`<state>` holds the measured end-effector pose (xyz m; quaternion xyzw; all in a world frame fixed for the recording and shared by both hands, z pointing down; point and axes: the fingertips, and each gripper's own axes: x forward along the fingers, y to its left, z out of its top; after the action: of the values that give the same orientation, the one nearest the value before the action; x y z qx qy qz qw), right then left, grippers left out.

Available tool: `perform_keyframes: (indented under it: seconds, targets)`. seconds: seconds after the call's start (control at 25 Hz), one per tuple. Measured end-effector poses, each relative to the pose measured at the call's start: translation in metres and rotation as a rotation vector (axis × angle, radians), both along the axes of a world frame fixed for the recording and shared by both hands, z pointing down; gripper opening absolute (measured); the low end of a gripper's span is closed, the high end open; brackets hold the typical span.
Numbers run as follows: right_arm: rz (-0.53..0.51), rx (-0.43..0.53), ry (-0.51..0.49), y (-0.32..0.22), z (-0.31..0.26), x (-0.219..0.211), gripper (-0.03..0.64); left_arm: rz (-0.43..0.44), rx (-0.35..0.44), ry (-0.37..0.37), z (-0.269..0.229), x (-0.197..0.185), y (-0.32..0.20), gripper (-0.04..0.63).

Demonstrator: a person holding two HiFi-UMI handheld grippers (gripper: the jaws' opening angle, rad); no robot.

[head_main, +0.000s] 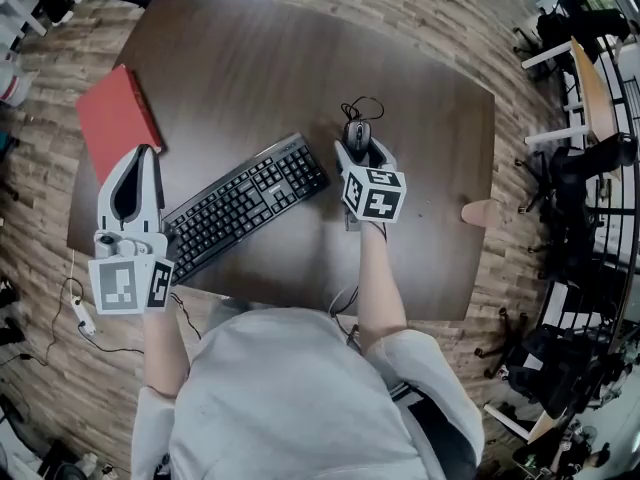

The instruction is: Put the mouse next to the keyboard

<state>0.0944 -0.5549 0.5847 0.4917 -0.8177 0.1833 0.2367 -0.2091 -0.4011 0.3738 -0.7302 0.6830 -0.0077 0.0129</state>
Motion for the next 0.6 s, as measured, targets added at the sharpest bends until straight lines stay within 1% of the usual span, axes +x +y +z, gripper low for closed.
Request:
perform_keyframes:
  seconds: [0.32, 0.6]
  targets:
    - [-0.047, -0.129, 0.047, -0.002, 0.043, -0.013, 0.250, -0.050, -0.031, 0.000, 0.007, -0.010, 0.002, 0.012]
    - [-0.045, -0.207, 0.097, -0.003, 0.069, -0.014, 0.250, -0.084, -0.055, 0.003, 0.017, -0.017, 0.004, 0.012]
